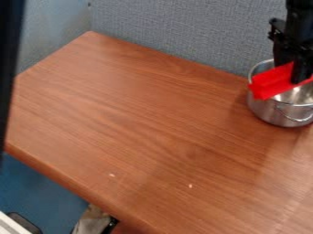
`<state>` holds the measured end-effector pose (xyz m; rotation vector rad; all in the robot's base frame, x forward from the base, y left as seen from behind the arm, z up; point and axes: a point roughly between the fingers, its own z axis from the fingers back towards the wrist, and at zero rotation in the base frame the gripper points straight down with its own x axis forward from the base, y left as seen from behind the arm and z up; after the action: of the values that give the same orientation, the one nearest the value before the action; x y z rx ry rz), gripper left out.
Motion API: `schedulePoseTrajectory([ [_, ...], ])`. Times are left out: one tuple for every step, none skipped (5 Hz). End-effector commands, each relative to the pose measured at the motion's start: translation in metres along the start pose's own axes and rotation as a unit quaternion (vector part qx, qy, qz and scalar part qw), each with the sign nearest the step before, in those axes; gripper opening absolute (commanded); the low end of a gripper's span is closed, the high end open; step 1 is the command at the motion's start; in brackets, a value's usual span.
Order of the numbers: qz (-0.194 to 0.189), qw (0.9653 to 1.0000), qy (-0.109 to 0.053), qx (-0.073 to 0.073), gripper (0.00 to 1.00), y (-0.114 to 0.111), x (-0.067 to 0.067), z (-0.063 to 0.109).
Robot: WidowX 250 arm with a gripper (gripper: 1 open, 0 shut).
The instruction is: Put the red object in the metal pot
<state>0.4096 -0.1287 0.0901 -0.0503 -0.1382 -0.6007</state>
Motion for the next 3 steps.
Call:
schedulePoseTrajectory([
  [-0.031, 0.9989, -0.029, 0.02, 0.0, -0.006, 0.017, 0.014],
  [-0.053, 0.9979, -0.025, 0.029, 0.0, -0.008, 0.018, 0.007],
  [-0.074, 0.9963, -0.023, 0.038, 0.0, -0.01, 0.017, 0.004],
])
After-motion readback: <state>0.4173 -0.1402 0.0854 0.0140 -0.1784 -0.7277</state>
